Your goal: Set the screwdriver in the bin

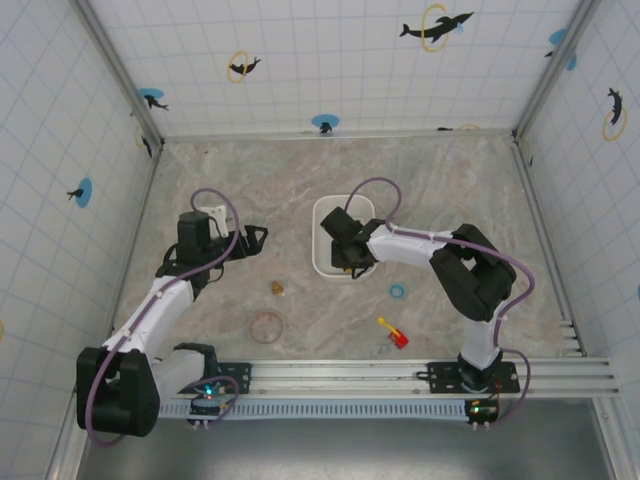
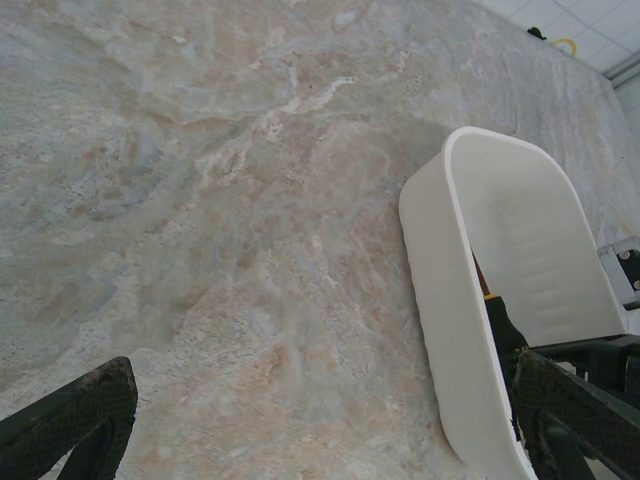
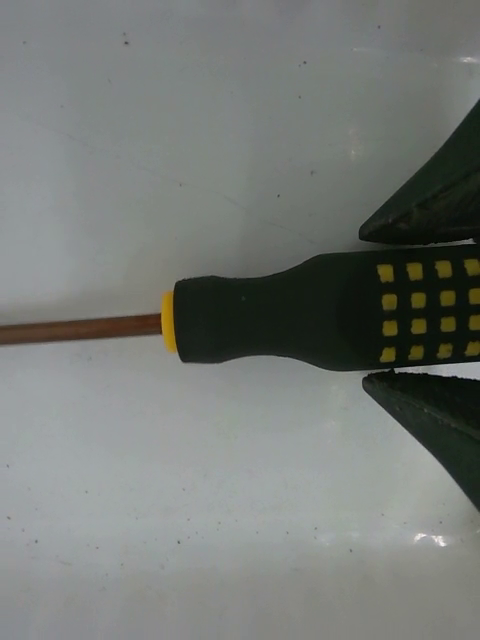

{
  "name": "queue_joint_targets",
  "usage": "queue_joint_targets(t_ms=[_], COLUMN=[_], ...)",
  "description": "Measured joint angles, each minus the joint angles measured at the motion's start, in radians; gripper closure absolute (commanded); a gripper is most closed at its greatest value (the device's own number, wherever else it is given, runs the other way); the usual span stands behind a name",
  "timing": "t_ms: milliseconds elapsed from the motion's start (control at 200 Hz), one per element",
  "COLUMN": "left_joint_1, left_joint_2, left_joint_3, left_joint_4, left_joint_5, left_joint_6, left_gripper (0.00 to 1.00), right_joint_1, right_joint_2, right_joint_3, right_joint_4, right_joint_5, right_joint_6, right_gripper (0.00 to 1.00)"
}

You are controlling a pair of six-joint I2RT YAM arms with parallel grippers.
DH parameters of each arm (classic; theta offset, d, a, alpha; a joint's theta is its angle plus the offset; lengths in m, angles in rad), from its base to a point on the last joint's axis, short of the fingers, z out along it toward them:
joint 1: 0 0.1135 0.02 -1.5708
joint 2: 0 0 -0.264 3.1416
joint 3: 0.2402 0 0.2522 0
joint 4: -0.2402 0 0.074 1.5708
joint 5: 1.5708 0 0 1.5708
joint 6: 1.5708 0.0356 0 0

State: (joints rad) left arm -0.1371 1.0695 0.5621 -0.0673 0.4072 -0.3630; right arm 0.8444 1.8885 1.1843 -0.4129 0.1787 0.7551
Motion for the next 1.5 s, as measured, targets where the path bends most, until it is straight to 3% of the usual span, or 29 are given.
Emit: queue_joint_targets(t_ms=[370,576,861,986,1241,1376,1501], left_joint_1=[0.0,0.0,0.0,0.0,0.0,0.0,0.0], left_joint_2=[0.0,0.0,-0.036,-0.071,-0.081,-0.094,-0.102], left_joint_3=[0.0,0.013,0.045,0.045,0.029,-0.076,-0.177], left_joint_4=[0.0,0.0,0.023,0.07,0.209,0.378,0.489], left_joint_5=[0.0,-0.014,-0.121,-0.183,-0.312,-0.398,-0.477], left_joint_6=[0.0,0.02,0.064,0.098,0.171,0.229,0.278], left_gripper=[0.03,0.02,0.02,0.02,0.03,0.03,0.03], right_joint_1=[0.0,-0.005,-0.066,-0.179,-0.579,-0.697,-0.74], right_joint_2=[-0.005,-0.086,-0.286,-0.42,-0.592,-0.634,-0.65], right_joint_3=[0.046,0.087,0.142,0.074,-0.166,-0.336,-0.496], right_joint_4=[-0.057,-0.149,-0.233,-0.19,0.01,0.183,0.365], right_joint_5=[0.009,0.029,0.074,0.09,0.057,0.047,0.041], right_joint_6=[-0.021,-0.058,-0.311,-0.443,-0.566,-0.605,-0.645], right_gripper=[0.49,0.43,0.41,0.4,0.39,0.37,0.37])
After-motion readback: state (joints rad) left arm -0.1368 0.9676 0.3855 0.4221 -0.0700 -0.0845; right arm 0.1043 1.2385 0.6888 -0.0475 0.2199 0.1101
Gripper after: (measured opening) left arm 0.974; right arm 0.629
